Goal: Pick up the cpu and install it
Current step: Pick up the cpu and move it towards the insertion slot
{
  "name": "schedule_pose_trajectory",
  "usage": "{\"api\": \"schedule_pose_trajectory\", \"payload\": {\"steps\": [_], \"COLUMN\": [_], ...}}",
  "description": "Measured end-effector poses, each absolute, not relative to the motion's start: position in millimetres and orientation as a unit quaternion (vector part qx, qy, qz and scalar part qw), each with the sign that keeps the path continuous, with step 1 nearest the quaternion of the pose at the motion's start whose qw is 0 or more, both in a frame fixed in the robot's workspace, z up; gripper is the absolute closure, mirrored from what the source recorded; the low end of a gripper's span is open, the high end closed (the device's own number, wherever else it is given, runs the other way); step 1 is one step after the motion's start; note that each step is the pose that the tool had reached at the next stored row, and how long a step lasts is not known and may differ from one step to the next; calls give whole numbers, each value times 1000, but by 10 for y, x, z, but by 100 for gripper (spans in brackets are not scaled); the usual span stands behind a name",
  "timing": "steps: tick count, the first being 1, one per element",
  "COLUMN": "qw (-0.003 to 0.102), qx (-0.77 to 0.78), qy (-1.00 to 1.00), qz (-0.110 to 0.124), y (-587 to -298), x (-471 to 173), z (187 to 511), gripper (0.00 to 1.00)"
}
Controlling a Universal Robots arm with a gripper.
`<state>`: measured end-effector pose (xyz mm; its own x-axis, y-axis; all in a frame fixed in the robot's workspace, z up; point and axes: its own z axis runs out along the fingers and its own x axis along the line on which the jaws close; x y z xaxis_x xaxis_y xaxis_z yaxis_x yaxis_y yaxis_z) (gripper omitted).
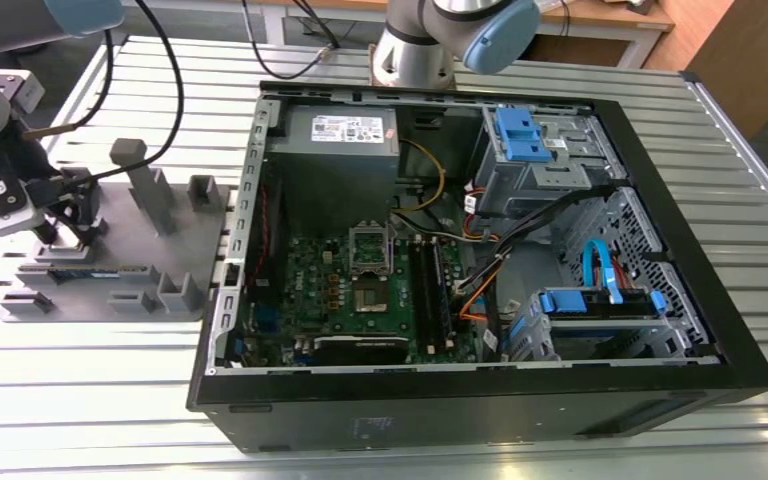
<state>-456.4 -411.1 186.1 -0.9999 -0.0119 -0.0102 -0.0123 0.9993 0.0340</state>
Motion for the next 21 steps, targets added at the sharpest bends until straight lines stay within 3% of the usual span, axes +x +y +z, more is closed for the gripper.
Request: {"api": "schedule_pose_trajectory", "payload": {"steps": [21], "qw": [5], "qx": [-7], "qy": [1000], "qz": [17], "y": [-4111], "x": [-4564], "z": [1965], "gripper": [53]}}
